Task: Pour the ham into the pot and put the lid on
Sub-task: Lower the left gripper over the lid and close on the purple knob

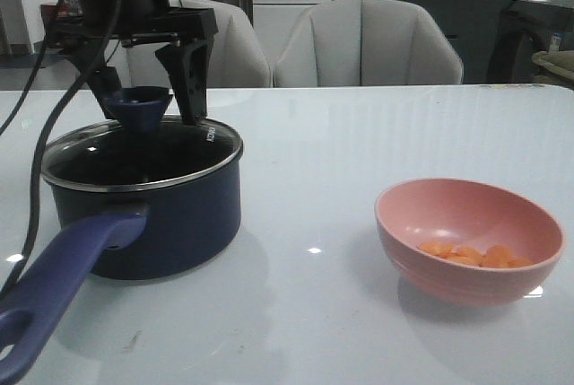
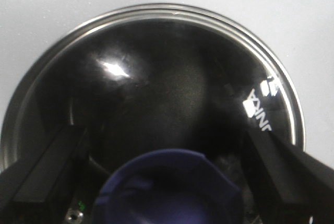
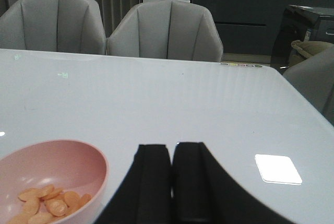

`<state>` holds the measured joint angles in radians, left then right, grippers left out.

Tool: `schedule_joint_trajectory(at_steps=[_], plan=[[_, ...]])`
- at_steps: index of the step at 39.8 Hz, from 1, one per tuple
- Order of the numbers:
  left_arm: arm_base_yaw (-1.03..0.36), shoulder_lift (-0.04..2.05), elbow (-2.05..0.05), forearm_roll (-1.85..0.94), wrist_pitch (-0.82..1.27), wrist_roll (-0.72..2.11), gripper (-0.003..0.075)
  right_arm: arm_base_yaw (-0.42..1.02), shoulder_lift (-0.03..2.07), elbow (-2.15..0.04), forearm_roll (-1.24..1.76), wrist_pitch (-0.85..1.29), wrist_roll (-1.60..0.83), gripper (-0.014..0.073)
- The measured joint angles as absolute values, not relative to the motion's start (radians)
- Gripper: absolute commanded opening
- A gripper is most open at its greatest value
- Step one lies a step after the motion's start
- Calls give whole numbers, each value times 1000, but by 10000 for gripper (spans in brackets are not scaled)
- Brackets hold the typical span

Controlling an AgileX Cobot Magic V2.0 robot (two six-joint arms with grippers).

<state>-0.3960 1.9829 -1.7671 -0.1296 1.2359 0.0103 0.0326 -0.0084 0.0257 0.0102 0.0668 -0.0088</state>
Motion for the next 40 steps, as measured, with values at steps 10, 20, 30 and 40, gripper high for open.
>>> schedule_joint_trajectory(at_steps=[10, 20, 30, 40], plan=[[-396, 1985, -1769, -146, 1236, 10, 620, 33, -8, 26, 10, 67, -9, 148], [-396, 1985, -1761, -143, 1230, 10, 620, 33, -8, 26, 10, 67, -9, 148], [-396, 1977, -1732, -110, 1211, 10, 619, 33, -8, 26, 10, 67, -9, 148], [-396, 1969, -1725, -112, 1207, 10, 619, 33, -8, 26, 10, 67, -9, 148]])
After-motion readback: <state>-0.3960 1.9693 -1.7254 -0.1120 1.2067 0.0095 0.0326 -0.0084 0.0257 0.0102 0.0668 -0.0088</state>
